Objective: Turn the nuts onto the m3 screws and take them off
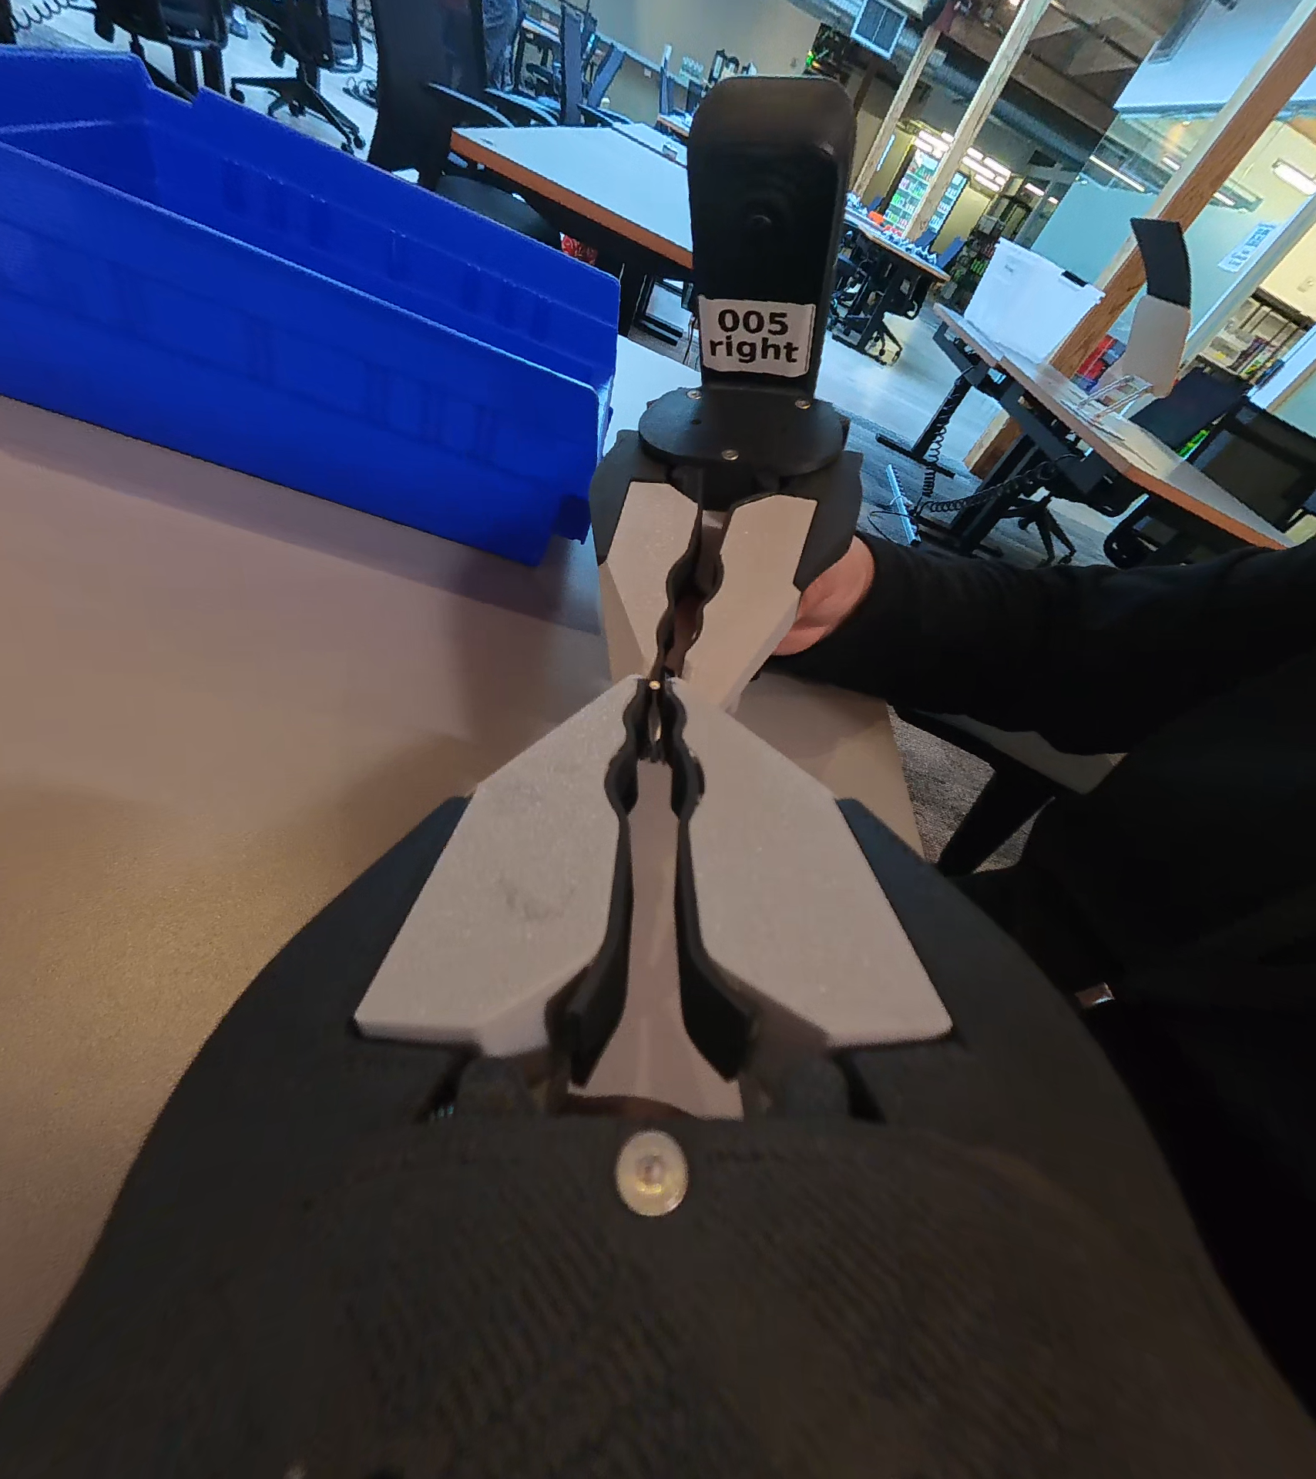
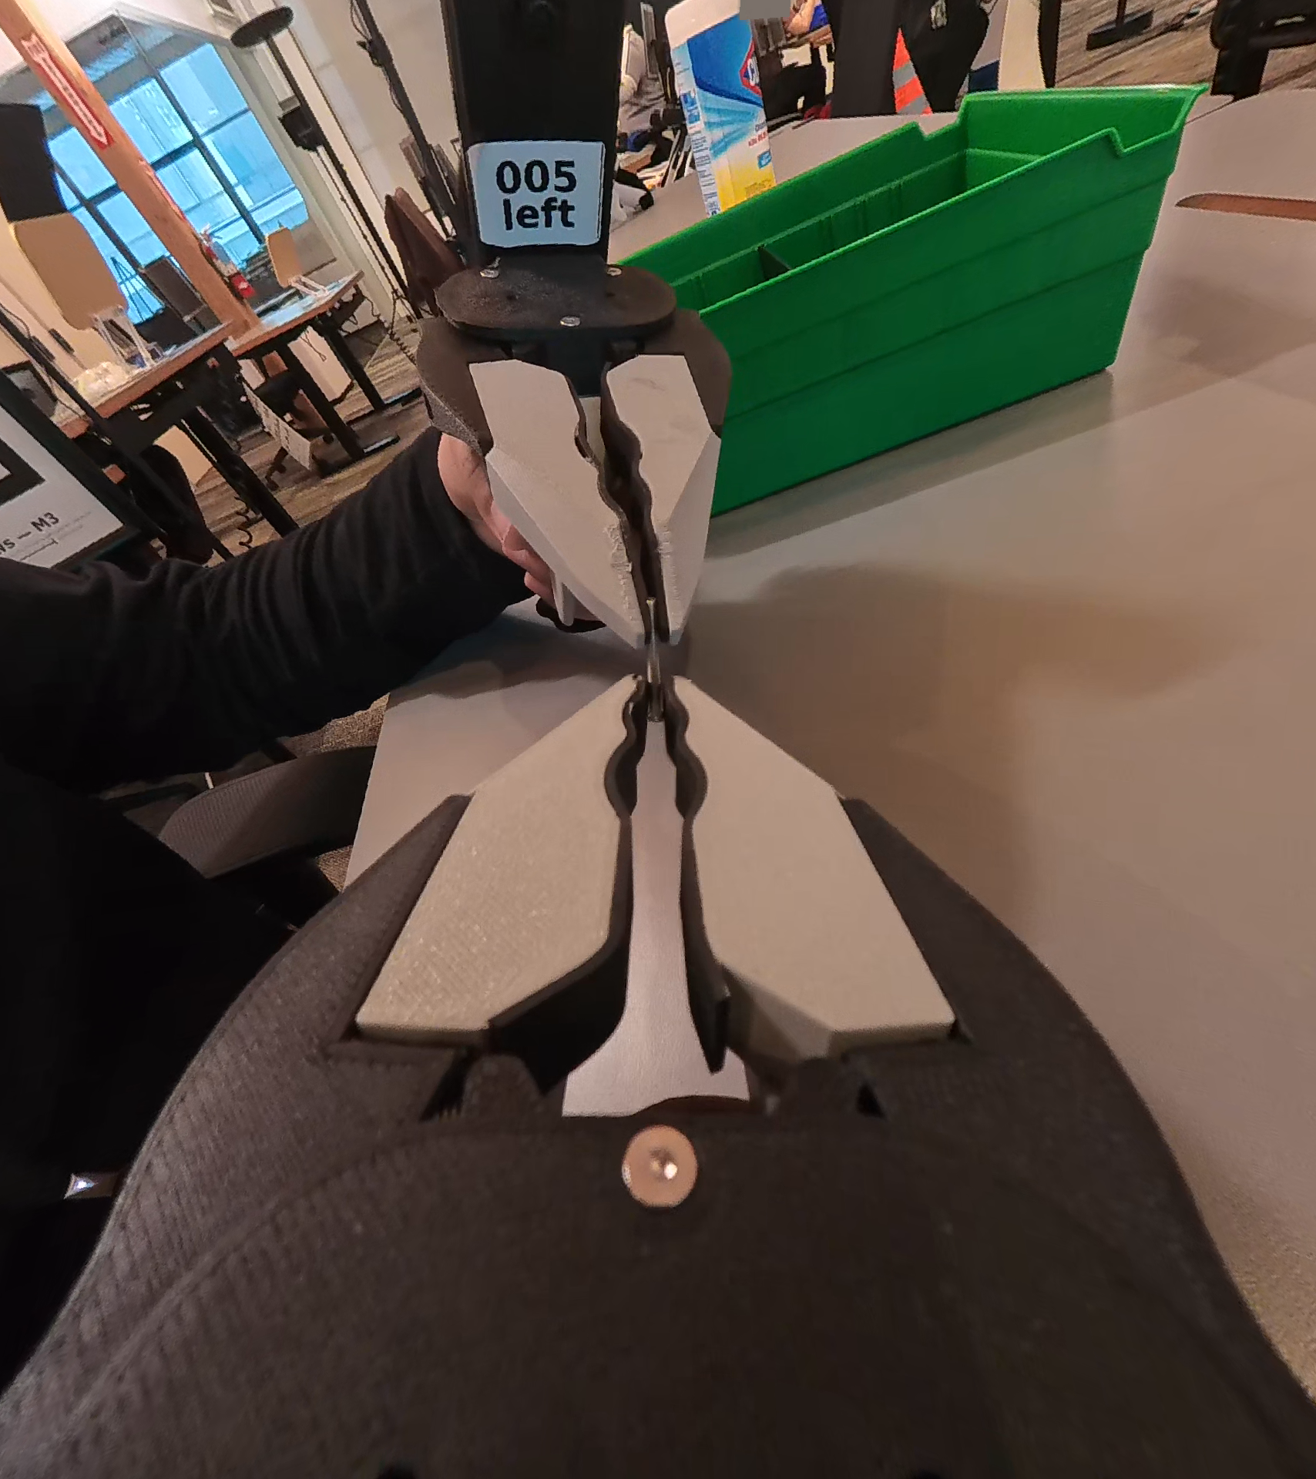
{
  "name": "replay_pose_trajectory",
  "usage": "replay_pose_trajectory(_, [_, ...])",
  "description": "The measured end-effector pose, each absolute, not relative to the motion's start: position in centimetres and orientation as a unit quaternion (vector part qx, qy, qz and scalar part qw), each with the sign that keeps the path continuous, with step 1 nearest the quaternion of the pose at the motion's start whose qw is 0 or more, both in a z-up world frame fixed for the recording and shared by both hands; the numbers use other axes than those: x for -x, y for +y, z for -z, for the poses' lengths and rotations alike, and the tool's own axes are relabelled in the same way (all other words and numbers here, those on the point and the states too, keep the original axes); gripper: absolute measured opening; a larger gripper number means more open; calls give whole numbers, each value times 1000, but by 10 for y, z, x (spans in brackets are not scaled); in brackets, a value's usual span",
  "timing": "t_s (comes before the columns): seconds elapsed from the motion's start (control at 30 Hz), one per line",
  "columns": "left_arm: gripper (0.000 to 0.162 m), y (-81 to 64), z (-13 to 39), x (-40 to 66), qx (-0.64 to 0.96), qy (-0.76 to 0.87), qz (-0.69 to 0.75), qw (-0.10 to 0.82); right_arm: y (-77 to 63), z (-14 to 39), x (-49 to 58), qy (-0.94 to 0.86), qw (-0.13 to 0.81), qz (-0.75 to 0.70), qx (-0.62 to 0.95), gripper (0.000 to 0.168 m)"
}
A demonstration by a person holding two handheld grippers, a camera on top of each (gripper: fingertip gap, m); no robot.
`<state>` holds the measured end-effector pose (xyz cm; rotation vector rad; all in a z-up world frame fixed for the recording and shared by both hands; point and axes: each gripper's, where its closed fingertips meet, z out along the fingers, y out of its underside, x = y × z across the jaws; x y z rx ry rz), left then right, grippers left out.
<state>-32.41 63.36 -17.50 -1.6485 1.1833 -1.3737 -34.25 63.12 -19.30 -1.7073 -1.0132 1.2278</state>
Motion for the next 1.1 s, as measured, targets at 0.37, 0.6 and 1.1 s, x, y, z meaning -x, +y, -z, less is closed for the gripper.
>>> replay_pose_trajectory(0.37, [1, 633, 176, 324, 633, 456, 526, 338, 630, 194, 343, -408, 399, -472, 672, 0])
replay_pose_trajectory(0.6, [33, 639, 182, 331, 664, 473, 457, 356, 632, 199, 338, -424, 410, -437, 679, 0])
replay_pose_trajectory(1.1, [24, 679, 142, 571, 801, 421, 140, 402, 622, 212, 341, -452, 393, -416, 685, 0])
